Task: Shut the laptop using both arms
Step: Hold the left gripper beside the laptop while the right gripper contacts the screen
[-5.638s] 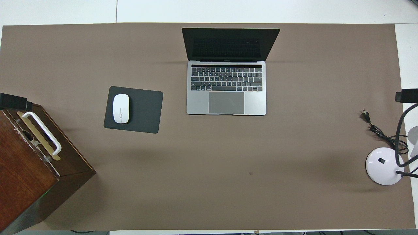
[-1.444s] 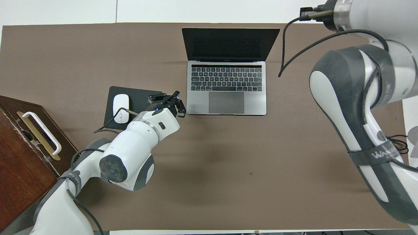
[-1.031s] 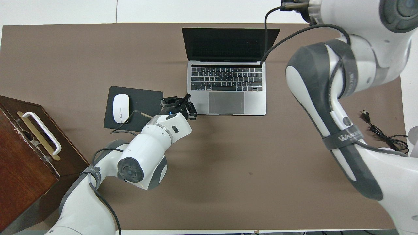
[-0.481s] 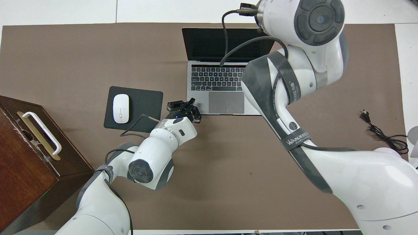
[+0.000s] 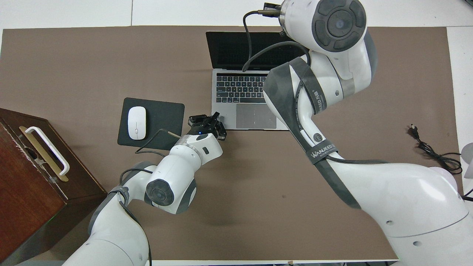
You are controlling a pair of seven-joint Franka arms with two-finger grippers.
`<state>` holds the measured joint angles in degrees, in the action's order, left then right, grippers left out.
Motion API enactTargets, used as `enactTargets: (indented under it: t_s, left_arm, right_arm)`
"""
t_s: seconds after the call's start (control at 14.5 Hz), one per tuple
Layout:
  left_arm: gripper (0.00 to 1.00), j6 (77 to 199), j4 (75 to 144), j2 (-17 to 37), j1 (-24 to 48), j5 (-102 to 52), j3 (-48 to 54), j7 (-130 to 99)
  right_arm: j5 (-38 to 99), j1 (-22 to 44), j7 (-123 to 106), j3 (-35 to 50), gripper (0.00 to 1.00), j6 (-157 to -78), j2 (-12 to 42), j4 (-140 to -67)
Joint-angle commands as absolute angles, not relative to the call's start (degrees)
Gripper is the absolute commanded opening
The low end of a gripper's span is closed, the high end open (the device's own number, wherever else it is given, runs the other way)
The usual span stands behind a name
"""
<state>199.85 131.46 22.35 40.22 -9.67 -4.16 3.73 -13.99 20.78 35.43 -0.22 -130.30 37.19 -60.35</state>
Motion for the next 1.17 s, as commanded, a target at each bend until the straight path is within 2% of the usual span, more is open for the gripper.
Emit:
enactTargets:
  t_s: [0.0, 0.28, 1.1]
  left_arm:
    - [0.0, 200.7, 131.0, 23.7, 40.6, -10.6, -4.6, 6.0]
    - [0.0, 200.7, 131.0, 24.6, 40.7, -10.6, -4.6, 6.9]
    - [0.0, 200.7, 131.1, 25.8, 40.2, -10.6, -4.7, 11.4]
  right_arm:
    - [-15.9, 20.9, 36.2, -0.5, 0.0, -131.2, 40.2, -56.4]
    - [-16.0, 21.2, 36.7, -0.5, 0.0, -131.5, 42.7, -53.7]
    - [-16.1, 22.3, 38.0, -0.7, 0.0, -133.9, 45.9, -52.7]
